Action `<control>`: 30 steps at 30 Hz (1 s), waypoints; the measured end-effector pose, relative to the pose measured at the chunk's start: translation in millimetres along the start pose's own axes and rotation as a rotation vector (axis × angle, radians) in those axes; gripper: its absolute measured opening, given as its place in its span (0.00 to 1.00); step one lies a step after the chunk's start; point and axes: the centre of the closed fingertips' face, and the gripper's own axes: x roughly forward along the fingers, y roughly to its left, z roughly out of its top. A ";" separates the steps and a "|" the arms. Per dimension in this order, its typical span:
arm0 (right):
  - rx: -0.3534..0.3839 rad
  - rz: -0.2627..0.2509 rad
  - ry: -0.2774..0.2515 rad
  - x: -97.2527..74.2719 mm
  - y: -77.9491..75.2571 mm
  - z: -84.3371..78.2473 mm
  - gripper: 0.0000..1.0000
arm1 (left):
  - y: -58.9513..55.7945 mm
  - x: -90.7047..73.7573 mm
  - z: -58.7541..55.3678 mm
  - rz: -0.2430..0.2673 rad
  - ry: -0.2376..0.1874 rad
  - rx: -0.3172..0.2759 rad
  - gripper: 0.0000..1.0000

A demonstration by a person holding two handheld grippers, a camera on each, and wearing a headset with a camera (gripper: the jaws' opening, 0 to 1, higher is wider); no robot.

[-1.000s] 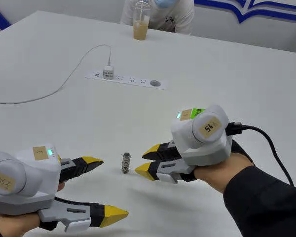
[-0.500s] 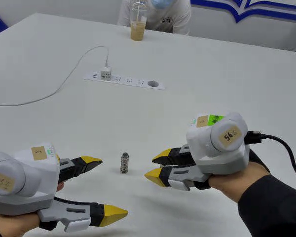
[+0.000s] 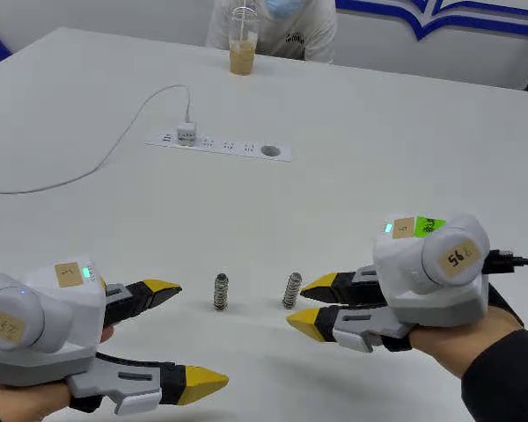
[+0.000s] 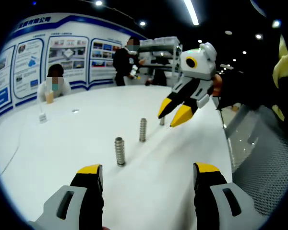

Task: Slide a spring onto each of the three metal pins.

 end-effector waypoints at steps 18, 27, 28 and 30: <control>0.078 -0.073 0.000 -32.8 -16.1 -31.7 0.23 | -0.3 1.5 -0.8 -0.004 0.004 0.004 0.79; 0.111 -0.125 -0.007 -53.0 -31.1 -43.3 0.24 | 0.7 1.1 -1.7 -0.003 0.006 0.006 0.79; 0.113 -0.130 -0.006 -54.8 -32.4 -44.9 0.24 | 0.7 1.1 -1.7 -0.003 0.007 0.006 0.79; 0.116 -0.134 -0.006 -58.8 -34.0 -48.1 0.25 | 0.7 1.1 -1.6 -0.003 0.006 0.006 0.79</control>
